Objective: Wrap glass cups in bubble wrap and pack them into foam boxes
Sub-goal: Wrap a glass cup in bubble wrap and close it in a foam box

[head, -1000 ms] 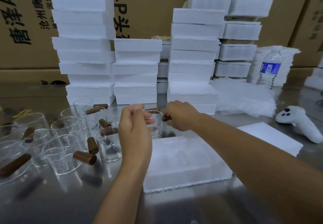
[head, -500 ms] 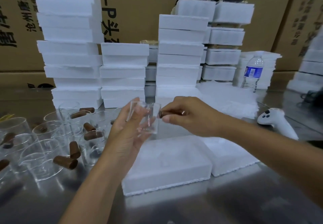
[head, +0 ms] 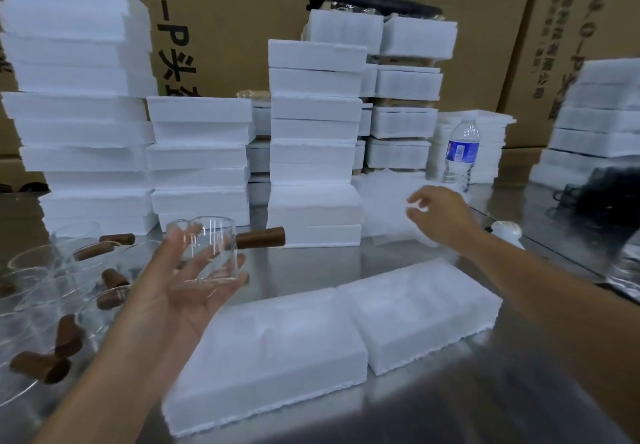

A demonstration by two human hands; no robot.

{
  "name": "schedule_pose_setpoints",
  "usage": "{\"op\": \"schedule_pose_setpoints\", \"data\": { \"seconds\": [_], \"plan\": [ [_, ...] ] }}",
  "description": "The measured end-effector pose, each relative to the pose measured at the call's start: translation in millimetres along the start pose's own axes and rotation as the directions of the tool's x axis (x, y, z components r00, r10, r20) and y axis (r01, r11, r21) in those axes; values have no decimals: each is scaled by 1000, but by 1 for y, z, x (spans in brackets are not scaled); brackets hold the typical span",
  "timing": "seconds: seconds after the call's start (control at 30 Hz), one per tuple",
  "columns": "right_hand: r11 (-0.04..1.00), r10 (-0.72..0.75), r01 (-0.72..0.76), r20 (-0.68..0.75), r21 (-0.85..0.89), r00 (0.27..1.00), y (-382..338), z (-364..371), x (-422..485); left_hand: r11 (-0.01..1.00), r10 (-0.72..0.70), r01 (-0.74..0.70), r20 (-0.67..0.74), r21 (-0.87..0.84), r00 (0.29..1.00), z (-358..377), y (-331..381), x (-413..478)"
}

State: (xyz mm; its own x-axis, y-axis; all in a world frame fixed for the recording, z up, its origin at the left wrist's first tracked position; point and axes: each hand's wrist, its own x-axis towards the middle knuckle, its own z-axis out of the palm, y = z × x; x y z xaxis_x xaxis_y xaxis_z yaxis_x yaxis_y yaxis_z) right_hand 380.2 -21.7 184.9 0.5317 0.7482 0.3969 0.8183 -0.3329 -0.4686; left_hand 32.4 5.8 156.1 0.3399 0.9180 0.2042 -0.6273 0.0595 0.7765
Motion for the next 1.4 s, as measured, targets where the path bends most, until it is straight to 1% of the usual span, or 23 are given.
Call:
{"op": "schedule_pose_setpoints", "data": {
  "seconds": [0.07,0.1,0.17,0.23,0.3,0.4,0.47,0.53,0.67,0.77,0.83,0.93,1.03,1.13,1.2,1.27,1.3,1.37,1.4],
  "plan": [
    [986,139,-134,48,-100,989,29,2,5,1000,-4,4,-13,-2,1000,-2,-2,1],
    [973,182,-165,98,-160,978,38,3,6,1000,-8,8,-15,3,1000,-2,-3,2],
    [952,216,-154,221,-266,951,45,9,6,1000,-6,6,-9,19,1000,-1,-4,4],
    [948,220,-132,296,-289,930,44,14,4,999,-5,5,-12,37,1000,-1,-6,6],
    [952,213,-130,297,-277,931,41,16,4,999,-11,11,-1,50,1000,-2,-6,7],
    [932,207,-116,240,-343,949,39,16,3,998,-15,14,7,53,1000,-2,-5,6],
    [920,195,-97,228,-381,954,38,18,1,998,-16,16,10,55,1000,-1,-4,5],
    [931,186,-90,245,-353,951,39,19,0,998,-26,25,13,61,1000,1,-4,3],
    [965,186,-123,270,-233,945,43,21,0,997,-36,36,6,62,999,5,-3,-1],
    [974,180,-130,283,-187,942,43,23,0,998,-52,52,-5,24,999,7,-3,-3],
    [973,183,-125,315,-195,931,42,24,2,998,-55,55,-7,20,998,8,-2,-4],
    [957,199,-102,356,-272,913,39,28,4,998,-54,55,-9,21,998,11,0,-4],
    [944,198,-85,340,-319,919,39,36,10,998,-62,62,-17,9,998,11,0,-4],
    [891,245,-67,353,-448,903,36,40,13,998,-61,61,-25,2,998,11,1,-4],
    [878,247,-87,290,-471,924,36,40,13,998,-60,60,-28,-11,998,10,2,-4],
    [896,230,-124,208,-427,951,40,40,12,998,-59,59,-28,-15,998,9,2,-4],
    [919,200,-130,154,-373,968,45,40,13,998,-59,59,-24,-16,998,9,1,-4],
    [950,196,-176,53,-257,979,48,35,13,998,-59,59,-28,-23,998,9,2,-3],
    [959,219,-212,19,-190,975,43,29,16,998,-58,58,-33,-22,998,9,1,-3]
  ]
}}
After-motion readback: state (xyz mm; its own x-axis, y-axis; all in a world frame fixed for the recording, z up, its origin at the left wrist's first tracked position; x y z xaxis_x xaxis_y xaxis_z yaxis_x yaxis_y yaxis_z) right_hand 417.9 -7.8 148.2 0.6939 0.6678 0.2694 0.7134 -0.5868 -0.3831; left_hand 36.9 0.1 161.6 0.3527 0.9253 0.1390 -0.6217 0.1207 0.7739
